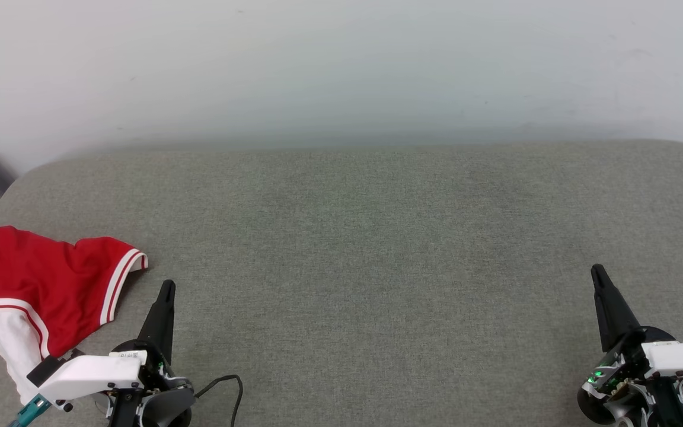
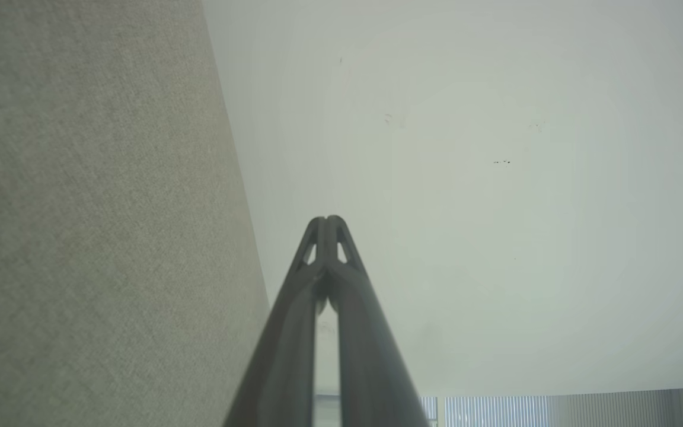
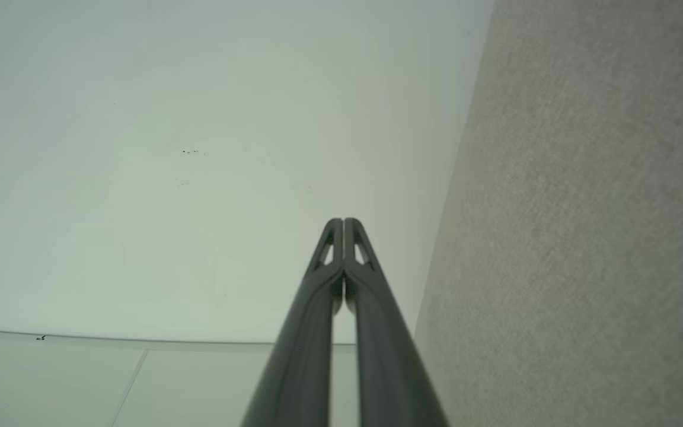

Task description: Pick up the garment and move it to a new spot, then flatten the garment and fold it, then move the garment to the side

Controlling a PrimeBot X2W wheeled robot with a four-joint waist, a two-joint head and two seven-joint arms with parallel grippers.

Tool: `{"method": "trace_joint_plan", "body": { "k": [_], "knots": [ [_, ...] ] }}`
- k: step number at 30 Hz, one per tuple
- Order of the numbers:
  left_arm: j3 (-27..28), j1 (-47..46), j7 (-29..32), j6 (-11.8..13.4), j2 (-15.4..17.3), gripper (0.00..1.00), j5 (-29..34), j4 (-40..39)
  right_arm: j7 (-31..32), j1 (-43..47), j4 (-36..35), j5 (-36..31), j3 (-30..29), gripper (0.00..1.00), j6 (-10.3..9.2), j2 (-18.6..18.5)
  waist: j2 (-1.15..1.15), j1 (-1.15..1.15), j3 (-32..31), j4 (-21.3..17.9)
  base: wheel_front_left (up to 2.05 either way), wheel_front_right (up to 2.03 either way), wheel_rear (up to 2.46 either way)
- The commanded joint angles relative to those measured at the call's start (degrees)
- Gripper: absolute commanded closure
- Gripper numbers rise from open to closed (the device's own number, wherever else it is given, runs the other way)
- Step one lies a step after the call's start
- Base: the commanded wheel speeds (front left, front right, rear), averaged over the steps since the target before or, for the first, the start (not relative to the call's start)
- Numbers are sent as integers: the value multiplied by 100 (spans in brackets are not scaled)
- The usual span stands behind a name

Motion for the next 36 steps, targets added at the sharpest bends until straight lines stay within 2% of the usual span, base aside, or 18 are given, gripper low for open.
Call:
{"method": "trace_joint_plan", "body": {
  "k": [1,21,22,30,33,36],
  "knots": [
    [12,-31,13,-19,-17,100,7,-2,-1,-59,5,23,2,100,-2,23,0,0,0,0,0,0,0],
    [-4,1,-1,1,0,100,0,7,-1,1,5,-1,0,100,0,0,0,0,0,0,0,0,0],
    [-14,14,-5,2,-1,0,1,40,-3,19,32,-3,3,0,0,1,0,0,0,0,0,0,0],
    [-305,-23,-226,4,1,0,92,-70,-199,84,-93,-142,115,0,0,-12,0,0,6,-1,0,0,0],
    [-410,-47,-311,4,9,0,259,-108,-294,100,-150,-243,171,0,0,-36,0,0,8,1,0,0,0],
    [-521,-82,-446,5,7,0,701,-206,-440,115,-234,-565,272,0,0,-109,0,0,13,4,0,0,0]
  ]
}}
